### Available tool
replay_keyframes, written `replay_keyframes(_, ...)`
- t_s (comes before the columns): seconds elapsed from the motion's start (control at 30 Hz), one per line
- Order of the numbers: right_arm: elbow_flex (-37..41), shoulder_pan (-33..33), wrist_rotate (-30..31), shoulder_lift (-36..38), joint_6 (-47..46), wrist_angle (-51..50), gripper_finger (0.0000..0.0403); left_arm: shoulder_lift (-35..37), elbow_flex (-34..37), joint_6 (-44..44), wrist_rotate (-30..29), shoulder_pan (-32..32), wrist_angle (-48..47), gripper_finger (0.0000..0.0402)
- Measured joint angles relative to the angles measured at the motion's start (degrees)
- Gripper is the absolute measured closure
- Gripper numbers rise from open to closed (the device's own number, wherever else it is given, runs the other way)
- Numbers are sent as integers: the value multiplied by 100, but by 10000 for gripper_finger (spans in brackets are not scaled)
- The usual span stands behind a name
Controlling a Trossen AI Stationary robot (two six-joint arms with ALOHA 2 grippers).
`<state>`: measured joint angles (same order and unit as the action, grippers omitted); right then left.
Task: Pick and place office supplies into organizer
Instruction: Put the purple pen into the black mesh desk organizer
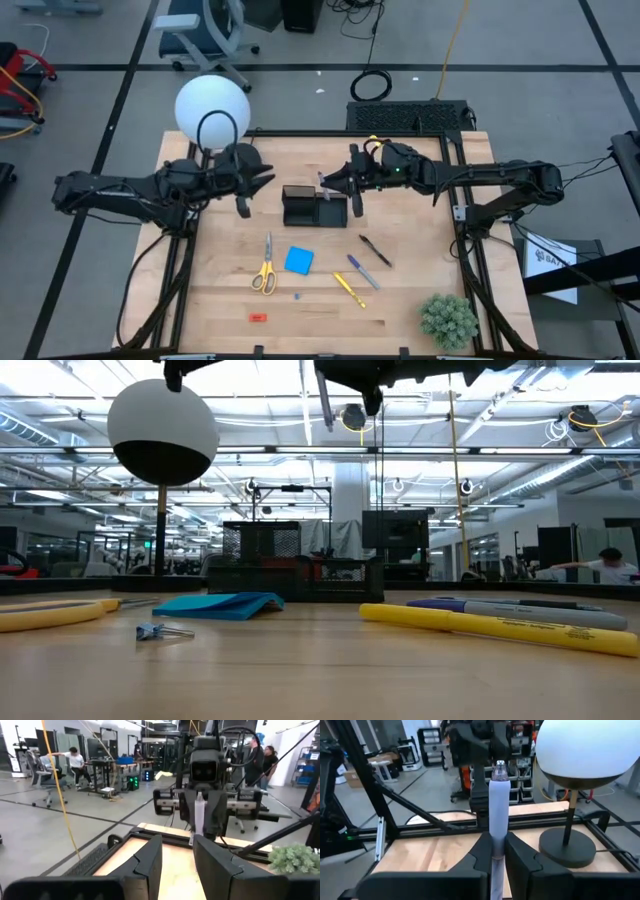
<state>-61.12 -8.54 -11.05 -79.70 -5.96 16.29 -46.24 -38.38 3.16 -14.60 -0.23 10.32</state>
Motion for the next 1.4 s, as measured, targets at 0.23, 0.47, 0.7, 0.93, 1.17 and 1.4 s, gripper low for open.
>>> replay_keyframes(0.23, 0, 0, -112, -2, 32, 323, 380, -216, 136, 179, 467, -1, 378, 229)
replay_keyframes(0.47, 0, 0, -273, -2, 44, 741, 381, -712, 137, 327, 545, 0, 555, 179)
replay_keyframes(0.7, 0, 17, -278, -2, -28, 916, 381, -1360, 139, 313, 925, 0, 1422, 165)
replay_keyframes(0.93, 0, 125, -284, -2, -23, 919, 381, -1893, 139, 325, 932, 22, 2051, 164)
replay_keyframes(1.17, 0, 153, -290, -2, 25, 920, 381, -2292, 137, 496, 1049, 22, 2678, 164)
replay_keyframes(1.4, 0, 153, -286, -2, 42, 921, 381, -2643, 134, 637, 1180, 22, 3157, 164)
